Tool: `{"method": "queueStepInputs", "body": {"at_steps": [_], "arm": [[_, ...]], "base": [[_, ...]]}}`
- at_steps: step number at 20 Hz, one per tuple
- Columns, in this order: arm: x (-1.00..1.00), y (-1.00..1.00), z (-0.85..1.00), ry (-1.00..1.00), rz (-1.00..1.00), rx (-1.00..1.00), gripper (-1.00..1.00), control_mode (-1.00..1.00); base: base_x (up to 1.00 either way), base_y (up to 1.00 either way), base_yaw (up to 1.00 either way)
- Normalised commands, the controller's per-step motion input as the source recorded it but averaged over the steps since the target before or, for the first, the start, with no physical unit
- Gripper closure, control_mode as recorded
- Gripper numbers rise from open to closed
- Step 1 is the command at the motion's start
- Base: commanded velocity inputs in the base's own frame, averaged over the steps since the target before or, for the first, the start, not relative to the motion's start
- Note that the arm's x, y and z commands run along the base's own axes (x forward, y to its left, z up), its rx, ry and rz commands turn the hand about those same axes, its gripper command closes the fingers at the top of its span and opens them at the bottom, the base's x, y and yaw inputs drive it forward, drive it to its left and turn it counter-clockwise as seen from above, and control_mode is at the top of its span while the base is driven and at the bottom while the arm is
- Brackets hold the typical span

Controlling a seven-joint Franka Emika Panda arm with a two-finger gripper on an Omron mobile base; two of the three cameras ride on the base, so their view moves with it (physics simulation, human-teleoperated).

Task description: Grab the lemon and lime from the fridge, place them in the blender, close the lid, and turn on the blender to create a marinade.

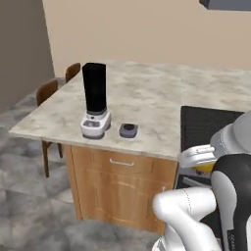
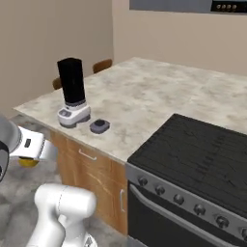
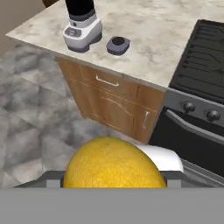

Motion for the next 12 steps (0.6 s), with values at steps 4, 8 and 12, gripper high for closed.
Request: {"method": "queueStepInputs", "body": {"at_steps": [4,8,12], "arm": [[0.0,0.0,0.0,0.0,0.0,0.0,1.0,1.0],[0.0,0.0,0.0,0.0,0.0,0.0,1.0,1.0],[0.0,0.0,0.0,0.0,0.0,0.0,1.0,1.0]], "base": [[0.66,0.24,-0.51],[0.75,0.24,-0.43],[0.25,0.52,-0.39]]}}
